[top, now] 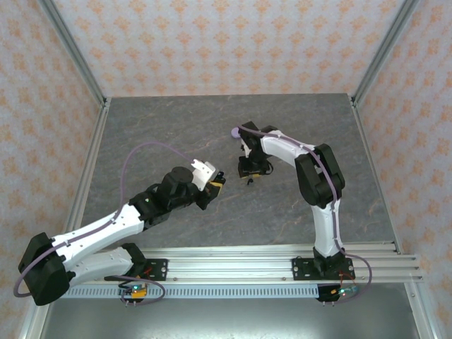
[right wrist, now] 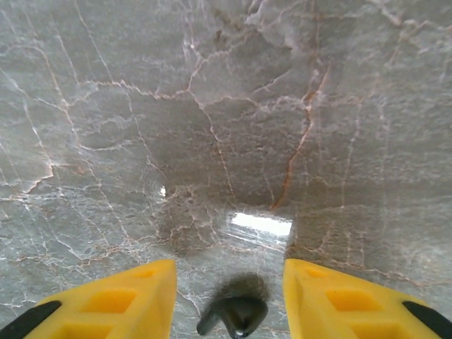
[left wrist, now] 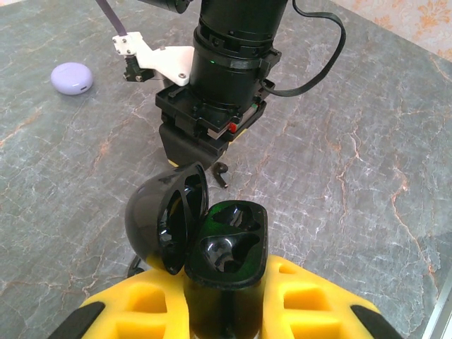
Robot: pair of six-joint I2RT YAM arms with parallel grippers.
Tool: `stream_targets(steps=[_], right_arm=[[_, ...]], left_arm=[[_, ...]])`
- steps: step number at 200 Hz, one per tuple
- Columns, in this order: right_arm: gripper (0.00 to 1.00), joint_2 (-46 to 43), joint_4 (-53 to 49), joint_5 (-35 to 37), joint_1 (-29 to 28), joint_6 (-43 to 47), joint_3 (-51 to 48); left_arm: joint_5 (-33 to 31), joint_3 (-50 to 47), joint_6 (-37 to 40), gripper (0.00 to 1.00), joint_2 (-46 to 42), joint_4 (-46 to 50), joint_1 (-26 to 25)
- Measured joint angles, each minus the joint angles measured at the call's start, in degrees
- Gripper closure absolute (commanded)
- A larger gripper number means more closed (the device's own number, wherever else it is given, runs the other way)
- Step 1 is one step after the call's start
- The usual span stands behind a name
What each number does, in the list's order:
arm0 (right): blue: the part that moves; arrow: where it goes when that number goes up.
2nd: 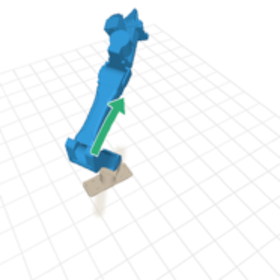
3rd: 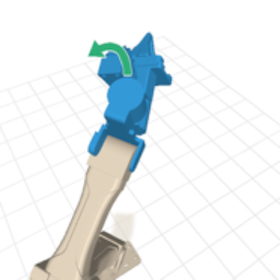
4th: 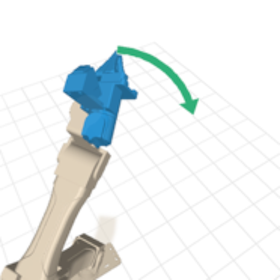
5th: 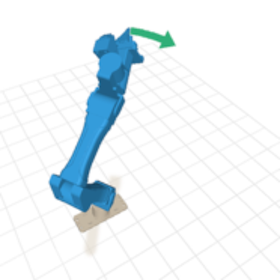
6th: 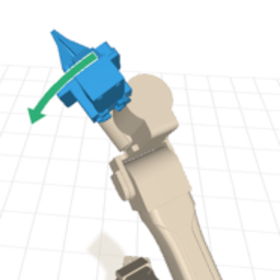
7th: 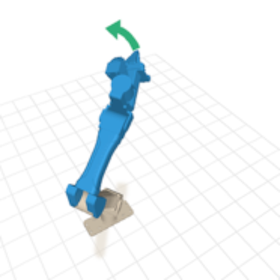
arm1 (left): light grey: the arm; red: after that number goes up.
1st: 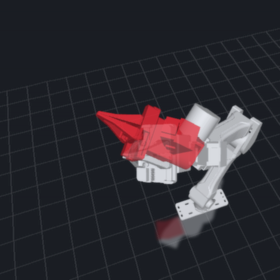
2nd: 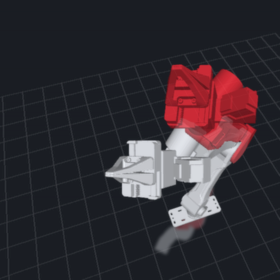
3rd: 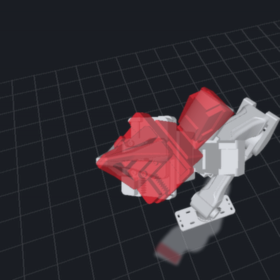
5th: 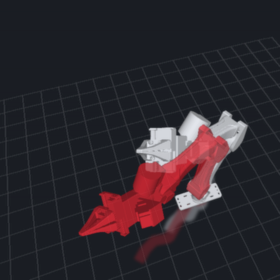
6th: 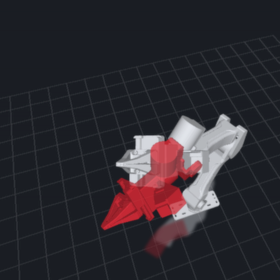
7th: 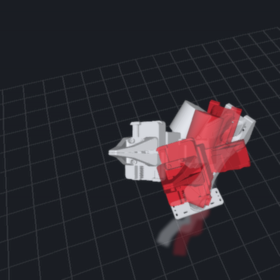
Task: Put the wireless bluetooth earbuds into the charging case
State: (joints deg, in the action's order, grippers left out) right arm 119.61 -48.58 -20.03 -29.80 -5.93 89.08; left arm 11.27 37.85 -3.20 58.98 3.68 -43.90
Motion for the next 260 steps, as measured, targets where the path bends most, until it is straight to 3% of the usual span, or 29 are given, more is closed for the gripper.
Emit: stream_targets(steps=[44, 94, 157, 260], right_arm=[[0.54, -5.3, 2.2, 2.3, -0.2, -2.5, -5.8], [0.56, -12.1, 7.5, 5.6, -3.0, -13.1, -13.9], [0.64, -12.3, 11.9, 8.3, -4.8, -23.0, -16.1], [0.67, -10.1, 12.1, 9.8, -4.8, -25.6, -15.0]], left_arm=[[-0.2, 0.0, 0.0, 0.84, -1.2, 0.0, 0.0], [-0.2, 0.0, 0.0, 0.84, -1.3, 0.0, 0.0], [-0.2, 0.0, -0.1, 0.84, -1.3, 0.0, 0.0], [-0.2, 0.0, -0.4, 0.84, -1.3, 0.0, 0.0]])
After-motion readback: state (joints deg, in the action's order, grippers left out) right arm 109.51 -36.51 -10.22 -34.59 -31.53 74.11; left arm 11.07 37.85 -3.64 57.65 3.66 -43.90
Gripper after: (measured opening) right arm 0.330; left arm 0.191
